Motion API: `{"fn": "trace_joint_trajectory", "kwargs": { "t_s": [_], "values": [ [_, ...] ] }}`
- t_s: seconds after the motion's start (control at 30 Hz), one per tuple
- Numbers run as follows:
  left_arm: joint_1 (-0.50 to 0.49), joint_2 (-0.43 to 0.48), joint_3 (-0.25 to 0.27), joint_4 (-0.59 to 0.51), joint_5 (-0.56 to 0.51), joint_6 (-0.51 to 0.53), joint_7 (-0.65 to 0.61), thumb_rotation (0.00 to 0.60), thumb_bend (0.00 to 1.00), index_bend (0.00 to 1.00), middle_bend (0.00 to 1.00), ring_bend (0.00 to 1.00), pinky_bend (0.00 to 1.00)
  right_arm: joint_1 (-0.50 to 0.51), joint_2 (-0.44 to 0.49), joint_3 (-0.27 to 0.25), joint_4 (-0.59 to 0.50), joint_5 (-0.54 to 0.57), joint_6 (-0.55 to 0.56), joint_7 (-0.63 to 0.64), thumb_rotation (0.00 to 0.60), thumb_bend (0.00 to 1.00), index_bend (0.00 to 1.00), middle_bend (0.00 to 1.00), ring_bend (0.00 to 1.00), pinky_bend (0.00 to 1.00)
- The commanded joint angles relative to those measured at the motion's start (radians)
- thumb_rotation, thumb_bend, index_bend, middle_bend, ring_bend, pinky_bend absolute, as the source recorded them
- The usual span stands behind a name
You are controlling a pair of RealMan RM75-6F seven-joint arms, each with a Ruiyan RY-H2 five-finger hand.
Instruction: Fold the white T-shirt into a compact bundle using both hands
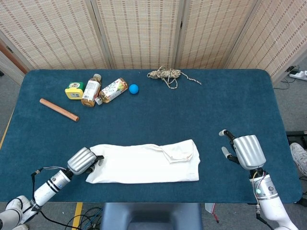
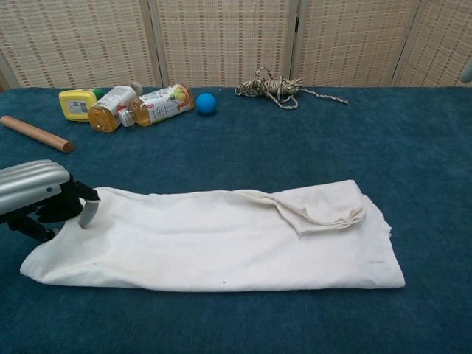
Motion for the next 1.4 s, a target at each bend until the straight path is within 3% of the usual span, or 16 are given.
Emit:
{"fn": "trace_joint_trajectory", "kwargs": {
  "t_s": [0.03, 0.43, 1.13, 1.4],
  "values": [
    [0.015, 0.039, -0.001, -0.059, -0.014, 0.012, -0.022, 0.600, 0.59, 0.69, 0.94, 0.86, 0.93, 0.000, -0.001, 0.001, -0.001, -0.002, 0.000, 0.000, 0.600, 0.33, 0.35, 0.95, 0.93, 1.00],
    [0.064, 0.157, 0.002, -0.144, -0.044, 0.028, -0.027, 0.600, 0.60, 0.69, 0.94, 0.86, 0.93, 0.011, -0.017, 0.009, -0.006, -0.016, -0.008, -0.008, 0.600, 0.33, 0.35, 0.95, 0.93, 1.00],
    [0.176, 0.252, -0.018, -0.036, -0.145, -0.020, -0.090, 0.600, 0.60, 0.69, 0.94, 0.86, 0.93, 0.024, -0.039, 0.020, -0.004, -0.025, -0.013, -0.013, 0.600, 0.33, 0.36, 0.95, 0.93, 1.00],
    [0.127, 0.300, -0.045, -0.170, -0.115, -0.029, -0.031, 0.600, 0.60, 0.68, 0.94, 0.86, 0.93, 0.017, -0.038, 0.019, 0.011, -0.023, -0.007, 0.011, 0.600, 0.33, 0.36, 0.95, 0.93, 1.00]
  ]
}}
